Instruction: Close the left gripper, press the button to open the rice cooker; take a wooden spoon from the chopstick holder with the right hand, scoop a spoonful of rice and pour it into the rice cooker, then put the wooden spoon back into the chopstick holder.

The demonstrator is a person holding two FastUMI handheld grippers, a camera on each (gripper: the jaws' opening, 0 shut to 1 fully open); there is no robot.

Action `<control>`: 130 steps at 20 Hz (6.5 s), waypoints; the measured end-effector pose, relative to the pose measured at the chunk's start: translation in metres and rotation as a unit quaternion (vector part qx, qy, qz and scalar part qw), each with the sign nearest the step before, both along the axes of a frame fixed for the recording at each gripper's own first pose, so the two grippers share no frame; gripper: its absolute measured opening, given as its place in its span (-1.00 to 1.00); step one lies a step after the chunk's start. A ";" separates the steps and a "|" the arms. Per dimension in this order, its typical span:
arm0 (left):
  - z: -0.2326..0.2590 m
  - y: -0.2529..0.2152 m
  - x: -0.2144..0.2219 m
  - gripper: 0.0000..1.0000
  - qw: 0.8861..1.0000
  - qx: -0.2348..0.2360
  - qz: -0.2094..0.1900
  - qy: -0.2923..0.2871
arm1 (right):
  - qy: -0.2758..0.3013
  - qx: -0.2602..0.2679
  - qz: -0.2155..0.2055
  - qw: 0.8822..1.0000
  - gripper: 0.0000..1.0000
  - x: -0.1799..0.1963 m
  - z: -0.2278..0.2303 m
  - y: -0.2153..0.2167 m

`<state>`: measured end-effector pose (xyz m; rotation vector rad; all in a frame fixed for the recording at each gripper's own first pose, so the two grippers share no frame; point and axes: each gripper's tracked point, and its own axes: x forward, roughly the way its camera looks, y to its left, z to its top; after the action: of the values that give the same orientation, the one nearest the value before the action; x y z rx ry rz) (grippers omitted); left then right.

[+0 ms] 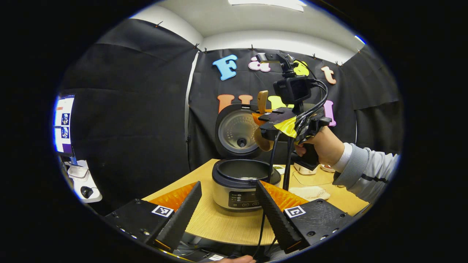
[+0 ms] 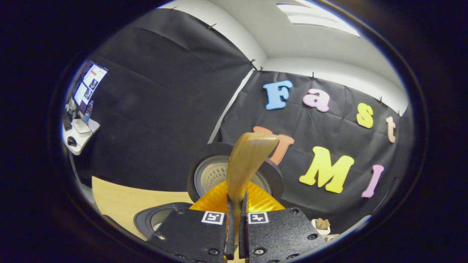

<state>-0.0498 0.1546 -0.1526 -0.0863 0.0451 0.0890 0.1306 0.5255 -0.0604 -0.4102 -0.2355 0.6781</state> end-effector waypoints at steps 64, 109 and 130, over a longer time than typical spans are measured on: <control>0.095 -0.109 0.124 0.89 0.998 -0.018 -0.048 -0.043 | 0.158 0.221 -0.380 0.884 0.63 0.126 -0.077 -0.579; 0.153 -0.003 0.308 0.92 0.999 0.004 0.028 0.045 | 0.126 0.236 -0.261 0.928 0.77 -0.101 -0.008 -0.520; 0.017 -0.048 0.205 0.89 0.981 -0.010 0.004 0.195 | 0.143 0.230 -0.182 0.945 0.77 -0.192 -0.009 -0.460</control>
<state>0.1556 0.1068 -0.1353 -0.0890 0.4378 0.1118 -0.0617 0.0654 -0.0696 0.0976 -0.0339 0.2944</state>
